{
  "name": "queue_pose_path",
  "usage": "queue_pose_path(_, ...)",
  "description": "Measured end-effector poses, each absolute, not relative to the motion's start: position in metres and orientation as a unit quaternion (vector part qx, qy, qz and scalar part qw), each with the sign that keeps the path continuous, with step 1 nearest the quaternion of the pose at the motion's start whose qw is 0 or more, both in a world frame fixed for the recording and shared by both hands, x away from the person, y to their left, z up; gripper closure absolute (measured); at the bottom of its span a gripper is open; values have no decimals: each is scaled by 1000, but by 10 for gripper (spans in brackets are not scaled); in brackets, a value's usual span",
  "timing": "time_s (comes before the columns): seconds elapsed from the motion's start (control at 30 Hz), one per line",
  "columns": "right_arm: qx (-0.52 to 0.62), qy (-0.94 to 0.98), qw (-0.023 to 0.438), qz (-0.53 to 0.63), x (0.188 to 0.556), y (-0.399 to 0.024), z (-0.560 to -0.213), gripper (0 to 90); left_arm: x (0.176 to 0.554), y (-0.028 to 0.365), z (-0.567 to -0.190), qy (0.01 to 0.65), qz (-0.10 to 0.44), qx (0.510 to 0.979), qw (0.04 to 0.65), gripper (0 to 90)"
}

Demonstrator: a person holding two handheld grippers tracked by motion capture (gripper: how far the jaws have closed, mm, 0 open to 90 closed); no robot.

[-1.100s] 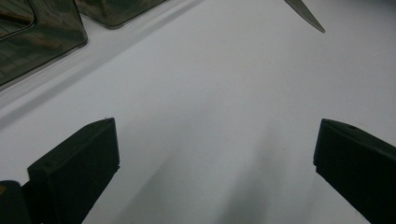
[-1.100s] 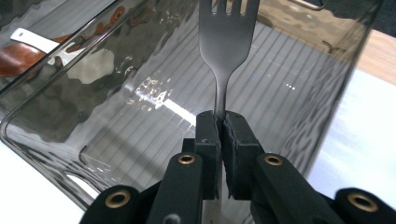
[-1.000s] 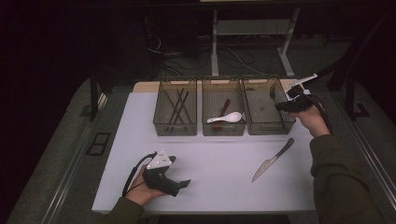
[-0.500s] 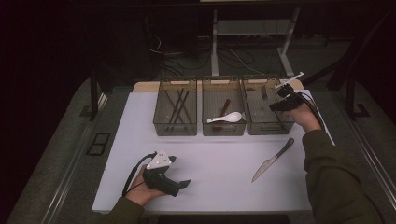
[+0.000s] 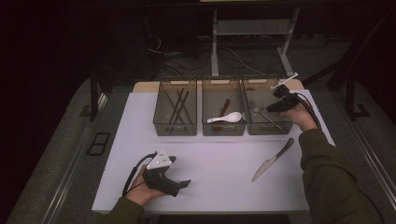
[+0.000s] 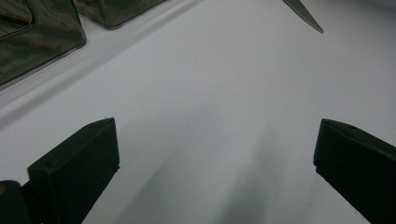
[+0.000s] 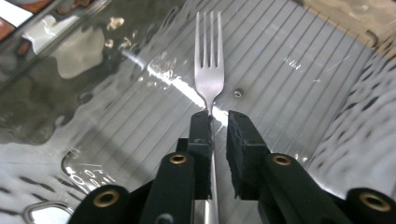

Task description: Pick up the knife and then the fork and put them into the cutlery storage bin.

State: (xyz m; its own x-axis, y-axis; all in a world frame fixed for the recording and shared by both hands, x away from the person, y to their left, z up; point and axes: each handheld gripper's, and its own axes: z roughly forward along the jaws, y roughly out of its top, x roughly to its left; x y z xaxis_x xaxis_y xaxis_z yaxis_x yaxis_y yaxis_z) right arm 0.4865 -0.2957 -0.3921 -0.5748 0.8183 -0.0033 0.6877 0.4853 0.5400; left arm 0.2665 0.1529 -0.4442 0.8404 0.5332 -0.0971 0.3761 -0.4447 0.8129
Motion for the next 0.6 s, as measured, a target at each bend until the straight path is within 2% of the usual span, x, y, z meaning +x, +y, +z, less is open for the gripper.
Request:
queue_pose_path(0.3,453,835,134,284,481,-304,-382,671,266,153,-444,269,87,845,453,0)
queue_pose_path(0.6,450,810,132,353,464,-316,-364,606,266,153,-444,269,87,846,452,0)
